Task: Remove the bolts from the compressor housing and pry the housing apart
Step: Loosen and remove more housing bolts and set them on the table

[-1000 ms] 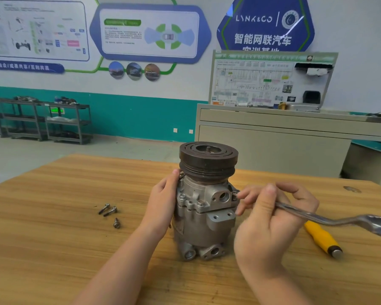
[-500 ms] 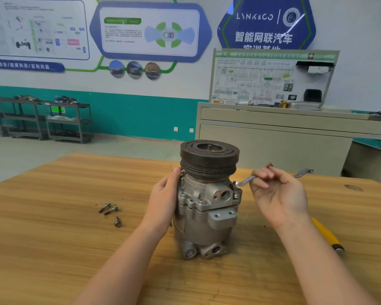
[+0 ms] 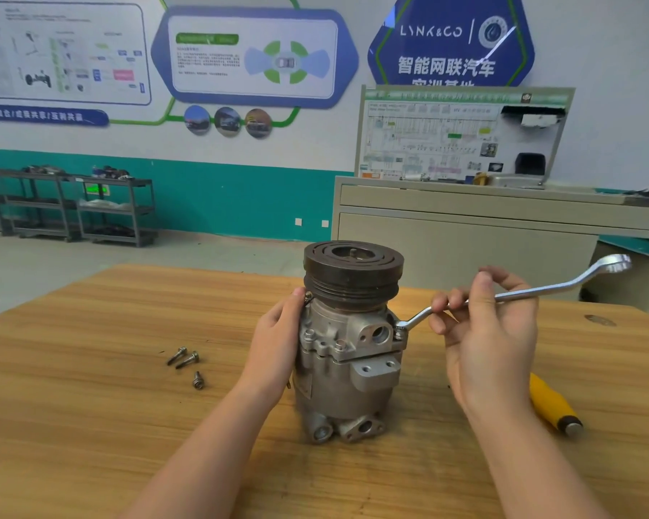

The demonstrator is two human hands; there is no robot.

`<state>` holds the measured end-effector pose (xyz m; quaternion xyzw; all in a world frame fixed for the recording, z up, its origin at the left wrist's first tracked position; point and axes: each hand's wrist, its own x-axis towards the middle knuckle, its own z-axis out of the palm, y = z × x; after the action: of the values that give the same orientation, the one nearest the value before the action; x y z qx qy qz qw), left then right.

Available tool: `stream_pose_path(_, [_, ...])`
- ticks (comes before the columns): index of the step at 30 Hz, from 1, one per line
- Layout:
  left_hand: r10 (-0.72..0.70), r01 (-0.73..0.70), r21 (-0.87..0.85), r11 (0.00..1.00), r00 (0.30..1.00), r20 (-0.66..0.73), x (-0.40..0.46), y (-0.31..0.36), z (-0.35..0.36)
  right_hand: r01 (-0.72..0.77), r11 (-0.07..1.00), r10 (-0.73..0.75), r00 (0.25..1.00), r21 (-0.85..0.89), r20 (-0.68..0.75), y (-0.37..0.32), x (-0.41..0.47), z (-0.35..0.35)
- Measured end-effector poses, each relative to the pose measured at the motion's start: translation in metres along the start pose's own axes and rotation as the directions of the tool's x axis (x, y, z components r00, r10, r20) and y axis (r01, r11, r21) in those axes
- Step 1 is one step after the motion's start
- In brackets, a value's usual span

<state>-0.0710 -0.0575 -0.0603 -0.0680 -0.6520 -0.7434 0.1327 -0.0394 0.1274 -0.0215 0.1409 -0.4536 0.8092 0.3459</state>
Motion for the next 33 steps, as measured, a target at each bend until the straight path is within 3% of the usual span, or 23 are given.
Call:
stream_pose_path(5, [-0.007,0.007,0.002,1.0,1.0,-0.01,0.001,0.0,0.0,0.335,0.926,-0.305,0.935,-0.173,0.178,0.002,-0.013,0.004])
stream_pose_path(10, [-0.013,0.013,0.009,1.0,1.0,-0.011,0.0,0.0,0.0,0.705,0.643,-0.562,0.7,-0.3,0.44,0.015,-0.031,0.009])
stream_pose_path(12, [-0.011,0.012,0.007,1.0,1.0,-0.011,0.0,0.0,0.0,0.741,0.586,-0.616,0.67,-0.328,0.414,0.021,-0.038,0.011])
stream_pose_path(15, [-0.01,0.01,0.014,1.0,1.0,-0.02,0.0,0.0,0.0,0.688,0.662,-0.647,0.725,-0.298,0.236,0.021,-0.044,0.017])
stream_pose_path(18, [-0.011,0.011,0.011,1.0,1.0,-0.009,0.0,0.0,0.0,0.513,0.849,-0.513,0.858,-0.13,0.031,0.016,-0.042,0.02])
stream_pose_path(20, [-0.013,0.013,0.011,1.0,1.0,0.0,0.0,0.0,0.0,0.305,0.951,-0.298,0.945,0.038,-0.132,0.013,-0.031,0.015])
stream_pose_path(22, [-0.017,0.017,0.007,1.0,1.0,-0.004,0.001,0.0,0.0,0.052,0.975,-0.009,0.981,0.215,-0.194,0.011,-0.014,0.006])
stream_pose_path(25, [-0.02,0.02,0.004,1.0,1.0,-0.011,0.002,0.0,-0.001,-0.33,0.862,0.38,0.923,0.385,-0.059,0.012,0.015,-0.004])
stream_pose_path(27, [-0.02,0.02,-0.001,1.0,1.0,-0.005,0.001,0.0,-0.001,-0.505,0.765,0.527,0.848,0.399,0.062,0.014,0.027,-0.007])
stream_pose_path(30, [-0.014,0.014,0.001,1.0,1.0,0.001,0.001,-0.001,0.0,-0.578,0.666,0.605,0.789,0.472,0.113,0.02,0.03,-0.007])
stream_pose_path(33, [-0.01,0.01,0.006,1.0,1.0,-0.004,0.002,-0.001,-0.001,-0.464,0.611,0.603,0.798,0.641,0.003,0.017,0.027,-0.013])
